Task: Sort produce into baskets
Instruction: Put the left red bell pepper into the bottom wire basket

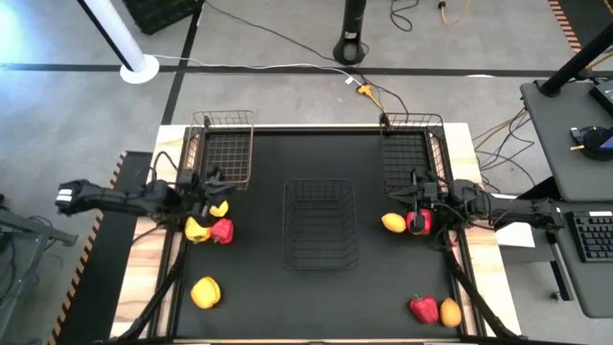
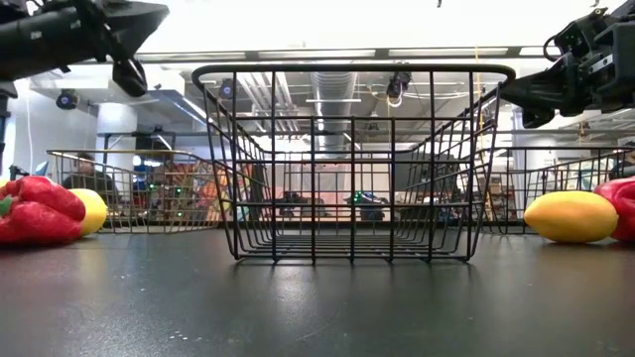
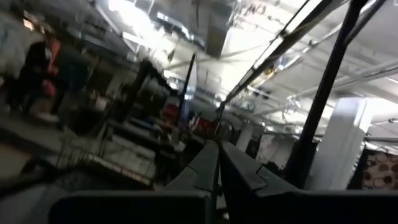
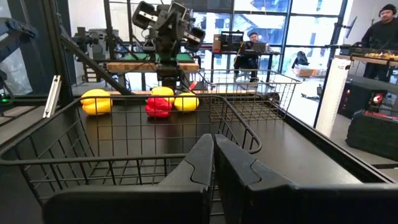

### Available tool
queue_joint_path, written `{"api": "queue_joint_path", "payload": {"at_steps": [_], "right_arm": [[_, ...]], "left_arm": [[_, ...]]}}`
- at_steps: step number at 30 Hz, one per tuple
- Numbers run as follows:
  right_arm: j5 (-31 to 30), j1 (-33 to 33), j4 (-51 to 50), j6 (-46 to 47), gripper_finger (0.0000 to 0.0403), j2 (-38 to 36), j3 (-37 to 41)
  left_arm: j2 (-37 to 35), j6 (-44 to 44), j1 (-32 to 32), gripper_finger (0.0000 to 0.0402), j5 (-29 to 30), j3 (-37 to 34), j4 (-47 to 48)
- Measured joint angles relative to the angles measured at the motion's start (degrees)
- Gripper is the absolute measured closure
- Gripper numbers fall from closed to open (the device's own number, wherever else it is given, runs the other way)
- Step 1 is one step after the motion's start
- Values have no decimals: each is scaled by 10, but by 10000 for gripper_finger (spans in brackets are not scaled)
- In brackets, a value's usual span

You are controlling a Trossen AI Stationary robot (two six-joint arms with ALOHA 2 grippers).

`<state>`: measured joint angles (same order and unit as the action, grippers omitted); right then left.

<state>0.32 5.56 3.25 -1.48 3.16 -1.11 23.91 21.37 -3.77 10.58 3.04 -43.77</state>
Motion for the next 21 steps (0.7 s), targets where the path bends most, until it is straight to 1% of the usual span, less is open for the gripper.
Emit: {"api": "queue_joint_path", "payload": {"at_steps": [3, 5, 6, 8, 10, 12, 13, 16, 21], "right_arm": [[0, 0, 0, 0, 393, 0, 0], [0, 0, 0, 0, 393, 0, 0], [0, 0, 0, 0, 393, 0, 0], [0, 0, 0, 0, 393, 0, 0], [0, 0, 0, 0, 393, 0, 0], [0, 0, 0, 0, 393, 0, 0], [0, 0, 0, 0, 393, 0, 0], [0, 0, 0, 0, 393, 0, 0], [0, 0, 0, 0, 393, 0, 0]], "left_arm": [[23, 22, 0, 401, -48, 42, 67], [37, 7, 0, 401, -71, 92, 144], [43, -10, 0, 401, -68, 123, 193], [60, -57, 2, 401, -42, 192, 307], [82, -96, 2, 401, 15, 262, 424], [109, -104, 2, 401, 69, 322, 523], [124, -101, 3, 401, 84, 350, 570], [164, -48, -5, 401, 76, 420, 682], [225, 89, -48, 401, -1, 500, 883]]}}
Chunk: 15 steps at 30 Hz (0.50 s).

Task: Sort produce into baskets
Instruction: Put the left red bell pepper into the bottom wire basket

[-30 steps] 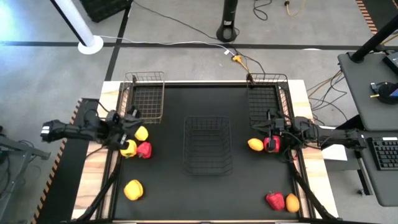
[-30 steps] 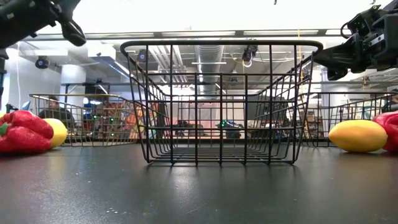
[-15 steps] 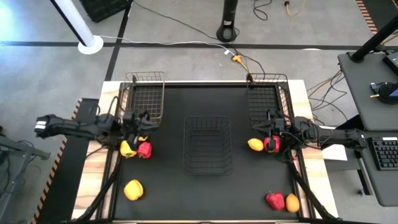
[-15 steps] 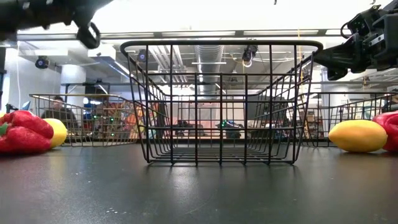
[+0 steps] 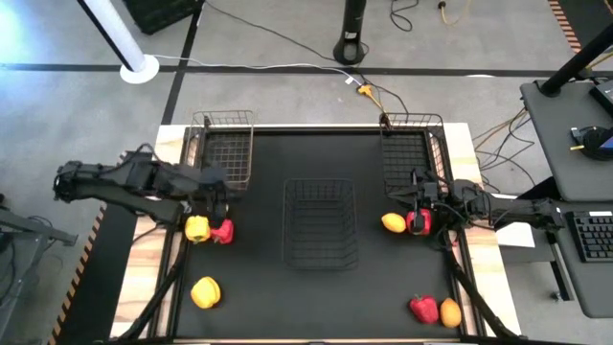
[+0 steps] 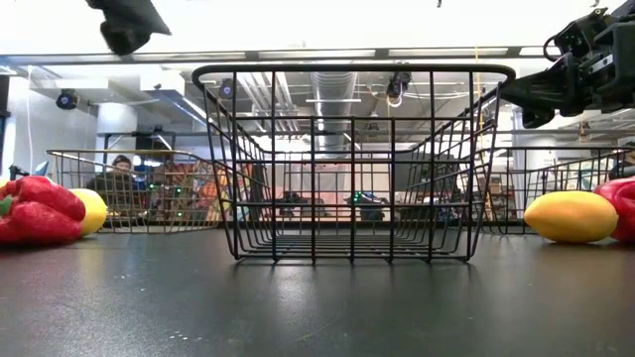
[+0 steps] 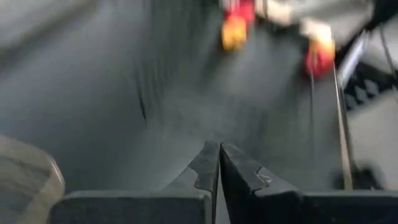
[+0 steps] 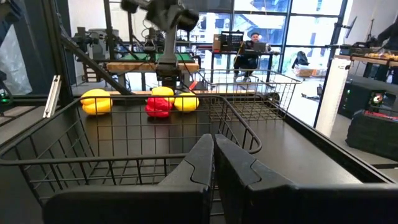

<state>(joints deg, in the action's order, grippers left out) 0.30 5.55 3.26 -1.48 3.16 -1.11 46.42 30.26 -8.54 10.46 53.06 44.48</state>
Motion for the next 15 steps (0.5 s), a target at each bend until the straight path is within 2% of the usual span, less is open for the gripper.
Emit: {"api": "queue_joint_path", "payload": {"at_steps": [3, 5, 10, 15], "right_arm": [[0, 0, 0, 0, 393, 0, 0], [0, 0, 0, 0, 393, 0, 0], [0, 0, 0, 0, 393, 0, 0], [0, 0, 0, 0, 393, 0, 0]], "left_arm": [[31, 69, -29, 401, -67, 23, 90], [49, 100, -48, 401, -89, 31, 138], [85, 177, -74, 401, -98, 35, 245], [114, 224, -85, 378, -124, 35, 291]]}}
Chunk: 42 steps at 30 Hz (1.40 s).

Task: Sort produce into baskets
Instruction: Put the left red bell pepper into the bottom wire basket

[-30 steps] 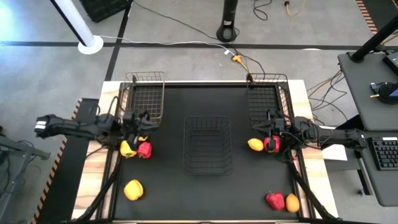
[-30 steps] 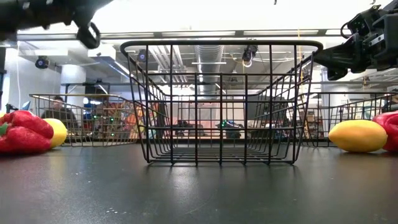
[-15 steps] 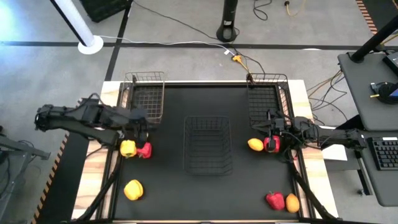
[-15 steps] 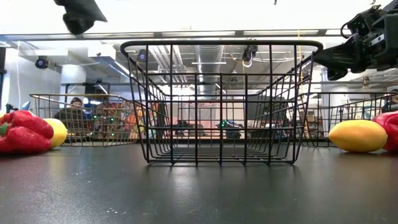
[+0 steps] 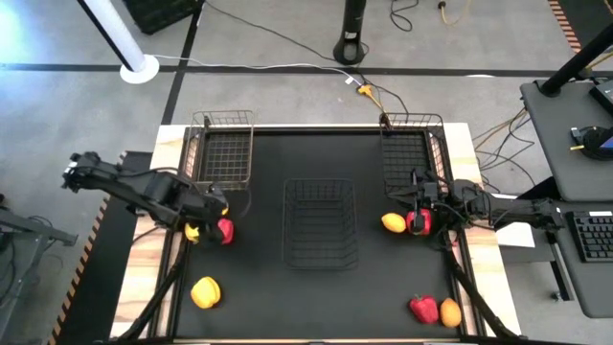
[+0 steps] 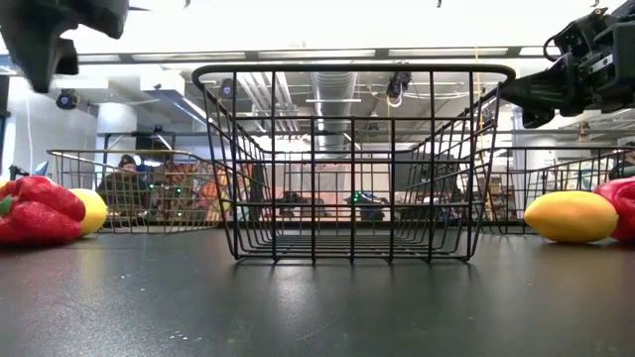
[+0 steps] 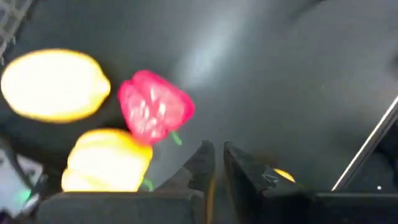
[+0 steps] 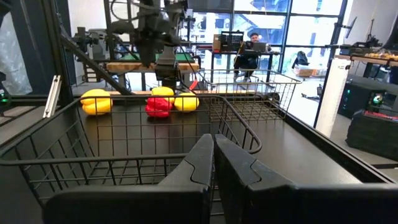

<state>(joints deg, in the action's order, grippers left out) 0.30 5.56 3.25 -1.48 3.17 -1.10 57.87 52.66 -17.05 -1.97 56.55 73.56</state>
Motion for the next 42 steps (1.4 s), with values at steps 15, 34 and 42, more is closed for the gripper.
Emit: {"api": "queue_joint_path", "payload": {"at_steps": [15, 34, 42], "right_arm": [[0, 0, 0, 0, 393, 0, 0], [0, 0, 0, 0, 393, 0, 0], [0, 0, 0, 0, 393, 0, 0]], "left_arm": [[107, 85, 44, 178, -36, 0, 14], [264, 30, 181, 55, -85, 0, 19], [298, 16, 194, 75, -103, -56, -22]]}}
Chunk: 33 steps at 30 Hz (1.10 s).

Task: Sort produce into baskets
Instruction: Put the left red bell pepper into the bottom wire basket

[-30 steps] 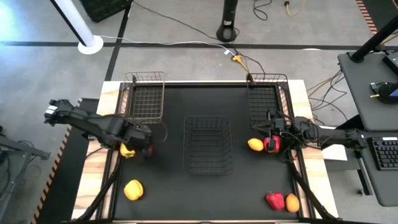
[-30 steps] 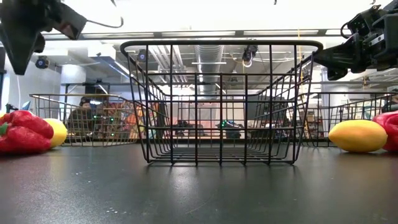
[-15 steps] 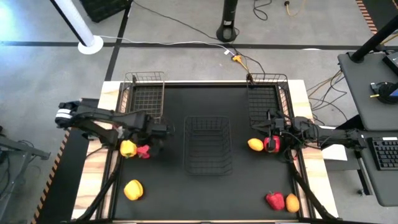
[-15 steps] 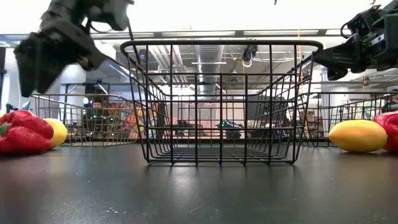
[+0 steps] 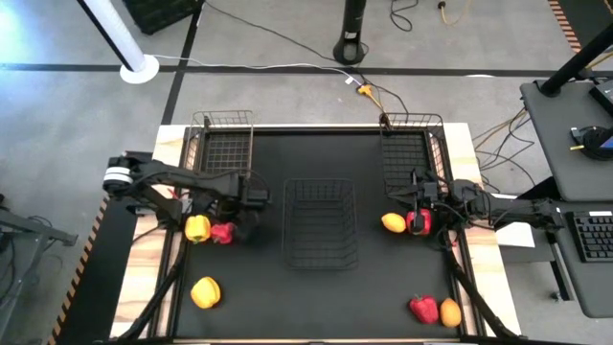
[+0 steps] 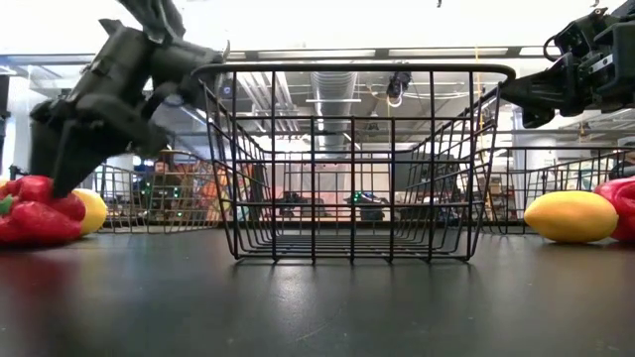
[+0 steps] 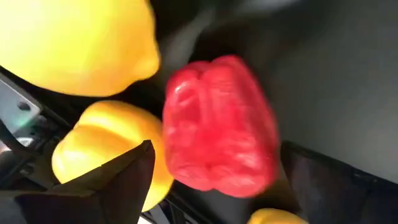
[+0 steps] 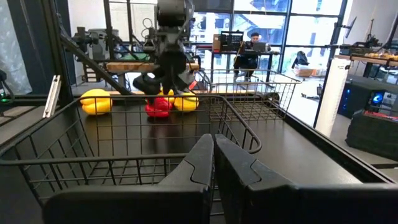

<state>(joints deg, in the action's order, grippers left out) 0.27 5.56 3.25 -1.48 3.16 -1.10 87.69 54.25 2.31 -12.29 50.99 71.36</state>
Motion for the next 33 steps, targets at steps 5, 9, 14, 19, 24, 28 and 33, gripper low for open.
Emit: {"api": "queue_joint_path", "payload": {"at_steps": [5, 9, 14, 19, 24, 28, 33], "right_arm": [[0, 0, 0, 0, 393, 0, 0], [0, 0, 0, 0, 393, 0, 0], [0, 0, 0, 0, 393, 0, 0], [0, 0, 0, 0, 393, 0, 0], [0, 0, 0, 0, 393, 0, 0], [0, 0, 0, 0, 393, 0, 0], [0, 0, 0, 0, 393, 0, 0]], "left_arm": [[-4, 21, 0, 79, -12, -37, -22], [-11, 42, -1, 79, -14, -49, -49], [-10, 51, -1, 79, -12, -54, -61], [-8, 53, -2, 79, -6, -57, -89], [-6, 54, -2, 79, -14, -71, -135], [-7, 55, -6, 79, -20, -75, -151], [-7, 59, -17, 90, -22, -75, -158]]}}
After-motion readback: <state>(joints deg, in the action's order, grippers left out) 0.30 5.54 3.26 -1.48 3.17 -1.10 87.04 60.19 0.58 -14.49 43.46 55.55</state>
